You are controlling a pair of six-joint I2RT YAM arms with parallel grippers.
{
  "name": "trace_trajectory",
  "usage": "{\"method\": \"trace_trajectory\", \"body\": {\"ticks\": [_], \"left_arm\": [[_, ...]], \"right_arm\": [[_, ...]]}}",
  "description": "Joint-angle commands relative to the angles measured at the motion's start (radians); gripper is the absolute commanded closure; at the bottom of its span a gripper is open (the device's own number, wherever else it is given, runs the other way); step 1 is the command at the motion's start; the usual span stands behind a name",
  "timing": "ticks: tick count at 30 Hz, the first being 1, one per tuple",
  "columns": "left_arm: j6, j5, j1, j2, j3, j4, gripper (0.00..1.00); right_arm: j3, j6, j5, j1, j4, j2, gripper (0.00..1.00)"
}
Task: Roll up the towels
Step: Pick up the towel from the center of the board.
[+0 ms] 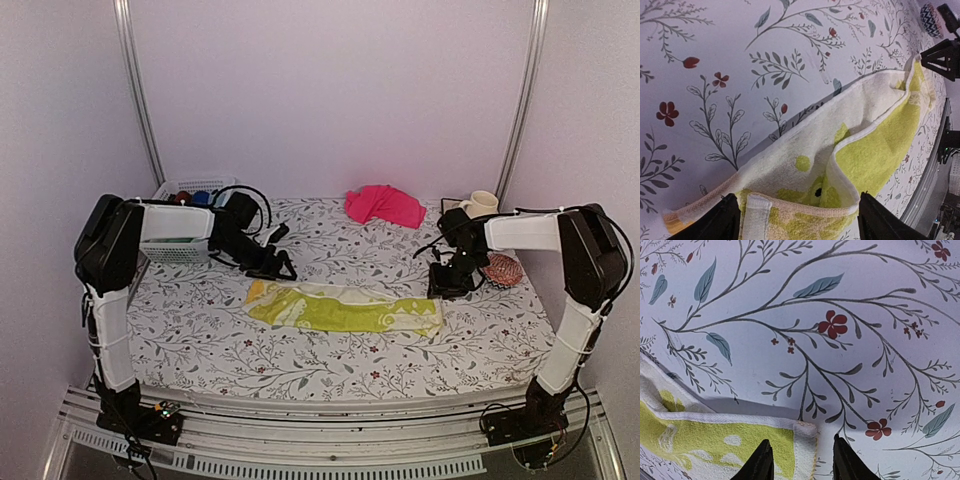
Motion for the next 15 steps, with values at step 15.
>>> {"method": "trace_trajectory", "body": {"ticks": [15], "left_arm": [[0.0, -0.027, -0.009, 0.068, 0.138, -0.103, 0.15]], "right_arm": [[0.022, -0.013, 0.004, -0.006, 0.003, 0.014, 0.61]]}}
